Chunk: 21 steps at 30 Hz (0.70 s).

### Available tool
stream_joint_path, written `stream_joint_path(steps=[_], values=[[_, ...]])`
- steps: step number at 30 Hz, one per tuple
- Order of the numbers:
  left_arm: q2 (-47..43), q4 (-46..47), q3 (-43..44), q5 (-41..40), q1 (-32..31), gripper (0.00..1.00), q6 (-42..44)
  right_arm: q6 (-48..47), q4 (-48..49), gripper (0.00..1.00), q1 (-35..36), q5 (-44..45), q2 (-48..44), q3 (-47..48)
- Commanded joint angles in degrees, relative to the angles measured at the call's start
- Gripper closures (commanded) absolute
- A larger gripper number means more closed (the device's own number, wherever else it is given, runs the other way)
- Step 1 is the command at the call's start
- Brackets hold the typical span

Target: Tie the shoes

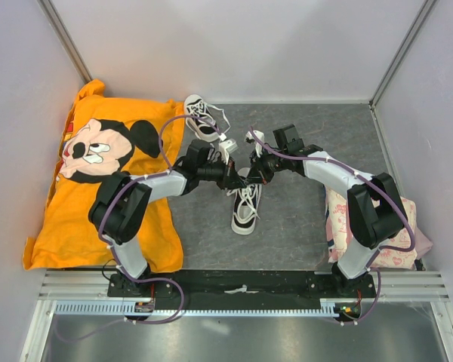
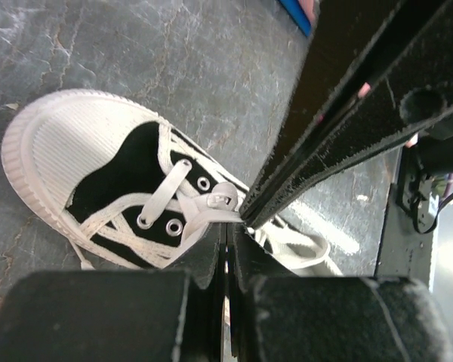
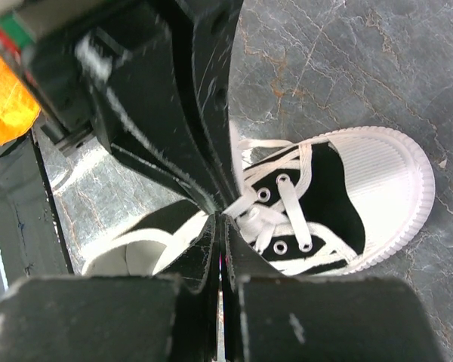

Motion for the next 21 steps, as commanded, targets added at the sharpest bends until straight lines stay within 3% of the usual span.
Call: stream_joint_path(steps=[1,8,11,15,21], values=[[0.99,12.54,-0.66,4.24,0.92,0.99,-6.63,0.11,-0.59,1.0,0.34,-1.78,-0.41,0.08],[2.48,18.11,-3.12,5.83,0.93,0.98,-8.31,0.9,-0.5,0.98,0.26,-2.75,-0.24,0.61],[2.92,18.2,-3.48,5.39,0.93,0.99,-6.82,1.6,-0.77,0.86,0.08,-3.71,-0.24,0.52],[3.01,18.29,-4.53,5.47,1.01,0.98,-4.1,4.5,-0.51,0.64,-2.11,-5.38,0.03,2.01],[2.49,18.29,-5.41,6.09,1.02,0.98,-2.69,12.32,0.02,0.64,-6.16,-6.36,2.22,4.92]])
